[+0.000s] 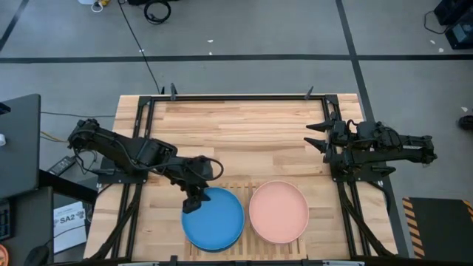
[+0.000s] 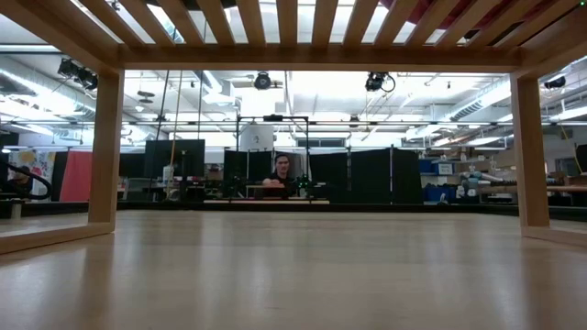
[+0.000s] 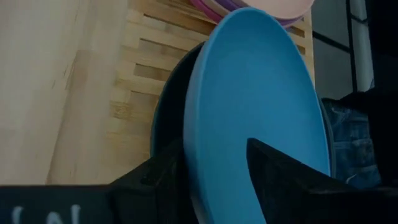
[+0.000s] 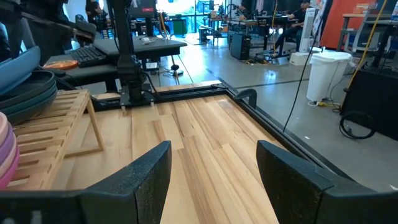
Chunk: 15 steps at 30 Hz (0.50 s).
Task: Place and stack plates onto a shelf
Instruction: Stack the blue plate on top of the black plate on the shelf, then return to Home Position
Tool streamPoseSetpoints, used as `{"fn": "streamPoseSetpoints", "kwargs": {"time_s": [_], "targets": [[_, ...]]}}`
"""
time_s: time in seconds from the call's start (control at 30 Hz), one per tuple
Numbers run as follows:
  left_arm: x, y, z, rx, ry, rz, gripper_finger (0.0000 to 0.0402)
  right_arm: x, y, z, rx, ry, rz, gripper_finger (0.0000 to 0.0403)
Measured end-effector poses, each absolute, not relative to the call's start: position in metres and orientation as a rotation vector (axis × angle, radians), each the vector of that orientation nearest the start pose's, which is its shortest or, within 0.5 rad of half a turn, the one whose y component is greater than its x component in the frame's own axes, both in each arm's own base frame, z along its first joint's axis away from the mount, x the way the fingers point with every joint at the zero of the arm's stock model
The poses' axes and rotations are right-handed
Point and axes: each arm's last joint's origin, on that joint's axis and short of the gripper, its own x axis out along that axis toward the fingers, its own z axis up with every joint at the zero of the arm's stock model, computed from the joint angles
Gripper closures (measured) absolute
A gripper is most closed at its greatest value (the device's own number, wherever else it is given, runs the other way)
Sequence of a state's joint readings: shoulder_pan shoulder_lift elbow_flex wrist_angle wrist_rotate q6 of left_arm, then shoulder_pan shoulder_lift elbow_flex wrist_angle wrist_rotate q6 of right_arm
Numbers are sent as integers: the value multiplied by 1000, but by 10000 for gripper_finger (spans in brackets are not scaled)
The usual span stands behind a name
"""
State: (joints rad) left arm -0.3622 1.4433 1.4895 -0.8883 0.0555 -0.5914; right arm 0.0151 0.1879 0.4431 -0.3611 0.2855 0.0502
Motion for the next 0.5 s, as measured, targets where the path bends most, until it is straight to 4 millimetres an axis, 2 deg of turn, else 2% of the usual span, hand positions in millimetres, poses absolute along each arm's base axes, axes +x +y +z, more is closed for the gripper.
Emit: {"fn": "streamPoseSetpoints", "kwargs": {"time_s": [0.3,0.5], "targets": [[274,-100,365,-369,913,-148,216,78,-7,263,34,98,-273,162],[265,-90,374,-382,890,-131,216,78,-7,263,34,99,-273,162]]}}
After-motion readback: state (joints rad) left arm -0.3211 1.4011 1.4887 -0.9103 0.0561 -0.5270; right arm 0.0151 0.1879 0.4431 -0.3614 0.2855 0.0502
